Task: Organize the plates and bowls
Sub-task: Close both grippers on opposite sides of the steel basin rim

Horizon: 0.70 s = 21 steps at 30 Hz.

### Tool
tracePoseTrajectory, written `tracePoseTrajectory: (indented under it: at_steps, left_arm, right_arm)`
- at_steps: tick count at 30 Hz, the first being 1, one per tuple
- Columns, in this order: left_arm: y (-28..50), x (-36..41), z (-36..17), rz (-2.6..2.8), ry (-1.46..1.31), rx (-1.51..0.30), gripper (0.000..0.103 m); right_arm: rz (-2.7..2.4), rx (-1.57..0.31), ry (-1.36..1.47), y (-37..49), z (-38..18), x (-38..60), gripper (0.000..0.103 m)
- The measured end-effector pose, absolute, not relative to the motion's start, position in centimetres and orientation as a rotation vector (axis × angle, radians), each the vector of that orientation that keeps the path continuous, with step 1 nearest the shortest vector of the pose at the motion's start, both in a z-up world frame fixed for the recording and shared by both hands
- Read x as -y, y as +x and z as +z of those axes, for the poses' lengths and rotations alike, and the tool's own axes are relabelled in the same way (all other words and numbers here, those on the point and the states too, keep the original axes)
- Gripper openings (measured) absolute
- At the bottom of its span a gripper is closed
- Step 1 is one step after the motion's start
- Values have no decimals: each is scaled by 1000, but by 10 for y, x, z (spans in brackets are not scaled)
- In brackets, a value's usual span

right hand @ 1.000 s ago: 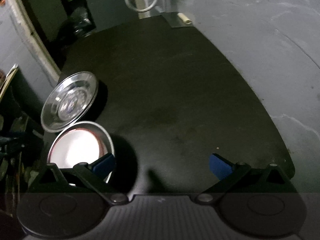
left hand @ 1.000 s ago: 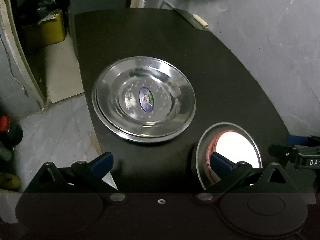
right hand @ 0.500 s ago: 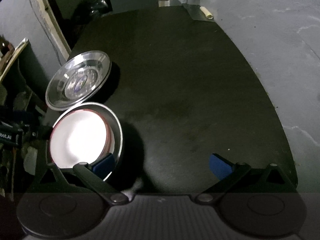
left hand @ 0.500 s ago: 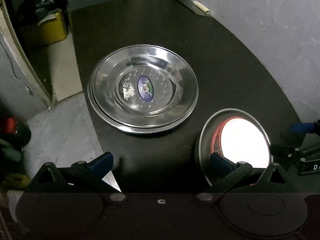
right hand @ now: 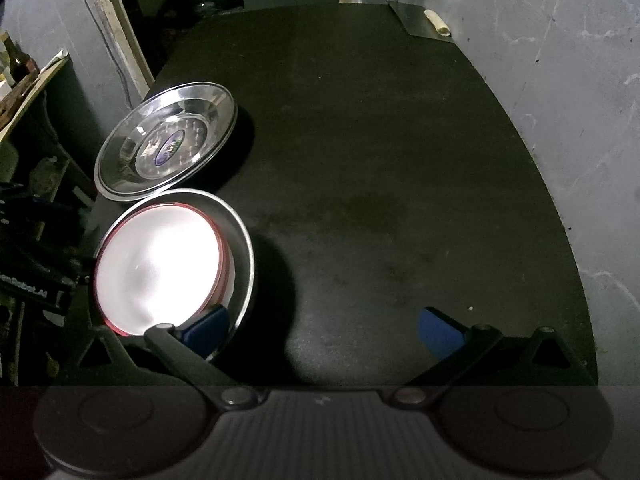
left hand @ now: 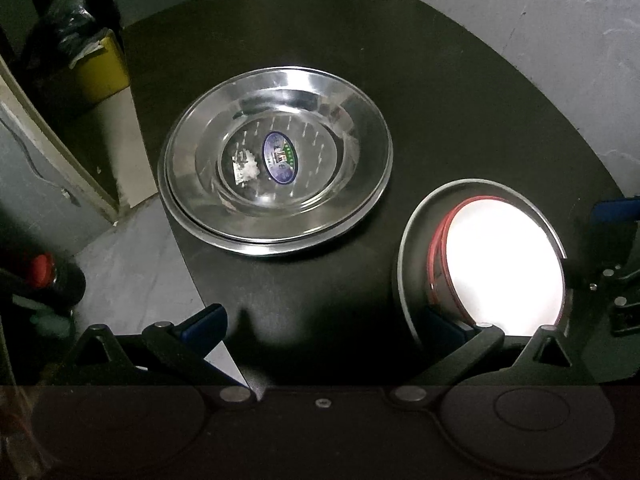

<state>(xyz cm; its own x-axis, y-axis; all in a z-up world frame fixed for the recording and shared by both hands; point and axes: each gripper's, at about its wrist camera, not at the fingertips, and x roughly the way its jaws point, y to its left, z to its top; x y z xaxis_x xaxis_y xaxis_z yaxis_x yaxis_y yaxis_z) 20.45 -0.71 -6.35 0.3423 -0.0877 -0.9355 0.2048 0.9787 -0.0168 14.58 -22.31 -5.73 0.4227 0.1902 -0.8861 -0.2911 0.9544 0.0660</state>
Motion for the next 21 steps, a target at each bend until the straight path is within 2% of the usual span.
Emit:
tracePoseTrajectory:
  at_steps: [6,16,21]
  left_arm:
    - [204,12,-64,-202,130,-1214,97]
    - [204,2,-60,-197,60,-1218,96]
    - [202,8,-61,-229,77,-1222,86]
  right_arm:
    - [317,-1102,-84,148,-59,226,102]
    - [326,-1109,-68,149,-60,227,102]
    - [331,-1108,-60,147,-60,229,100]
